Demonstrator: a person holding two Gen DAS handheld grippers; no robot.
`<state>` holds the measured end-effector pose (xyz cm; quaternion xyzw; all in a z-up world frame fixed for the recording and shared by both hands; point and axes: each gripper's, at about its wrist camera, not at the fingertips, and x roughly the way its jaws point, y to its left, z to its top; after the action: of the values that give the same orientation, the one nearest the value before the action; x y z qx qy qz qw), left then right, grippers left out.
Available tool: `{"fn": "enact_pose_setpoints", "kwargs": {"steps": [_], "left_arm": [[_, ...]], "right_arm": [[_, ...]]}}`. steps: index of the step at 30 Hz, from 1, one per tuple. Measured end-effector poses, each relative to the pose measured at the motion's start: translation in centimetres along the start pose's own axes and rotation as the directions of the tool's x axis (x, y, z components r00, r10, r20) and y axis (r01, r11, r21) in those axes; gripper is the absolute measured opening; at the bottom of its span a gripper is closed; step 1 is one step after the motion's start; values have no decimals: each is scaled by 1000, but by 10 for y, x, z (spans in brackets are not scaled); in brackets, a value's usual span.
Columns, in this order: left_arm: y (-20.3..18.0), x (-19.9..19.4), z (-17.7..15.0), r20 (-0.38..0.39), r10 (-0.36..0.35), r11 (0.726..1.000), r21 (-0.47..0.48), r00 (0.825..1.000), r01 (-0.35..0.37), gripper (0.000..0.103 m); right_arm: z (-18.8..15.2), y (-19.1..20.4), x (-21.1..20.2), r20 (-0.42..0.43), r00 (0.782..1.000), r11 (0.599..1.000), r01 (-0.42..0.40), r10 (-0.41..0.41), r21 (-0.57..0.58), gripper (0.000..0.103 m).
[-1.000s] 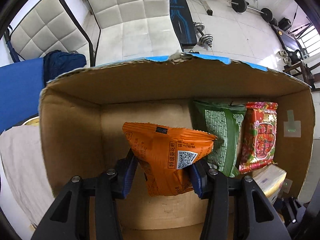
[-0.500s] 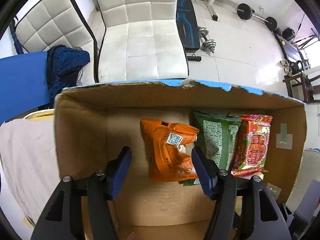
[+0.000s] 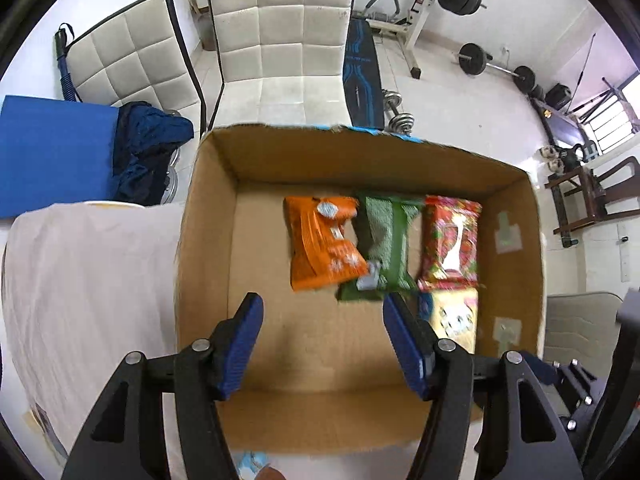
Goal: Organize soft objects
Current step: 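Lift both tools back from the box, then grasp the lilac cloth with the right tool while the left tool grasps the blue stick pack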
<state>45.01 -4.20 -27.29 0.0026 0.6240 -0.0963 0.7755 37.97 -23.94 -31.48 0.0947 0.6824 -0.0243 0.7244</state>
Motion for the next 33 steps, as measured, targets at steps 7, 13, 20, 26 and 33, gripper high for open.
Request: {"fn": "enact_pose_setpoints", "kwargs": {"steps": [7, 13, 20, 26, 33], "left_arm": [[-8, -37, -36, 65, 14, 1000, -6, 998, -14, 99], [-14, -69, -67, 134, 21, 1000, -13, 991, -20, 100], [-24, -107, -100, 225, 55, 998, -2, 973, -56, 100], [-30, -134, -113, 280, 63, 998, 6, 958, -68, 100], [-13, -147, -134, 290, 93, 996, -42, 953, -84, 100]], "right_arm": [[-28, 9, -31, 63, 998, 1000, -7, 7, -7, 103], [-52, 9, -55, 125, 992, 1000, 10, -9, -5, 103], [-85, 10, -99, 221, 975, 999, 41, -36, -16, 103], [-102, 11, -132, 278, 960, 999, 35, -30, -14, 103], [-121, 15, -149, 285, 958, 1000, 2, -1, -2, 103]]}}
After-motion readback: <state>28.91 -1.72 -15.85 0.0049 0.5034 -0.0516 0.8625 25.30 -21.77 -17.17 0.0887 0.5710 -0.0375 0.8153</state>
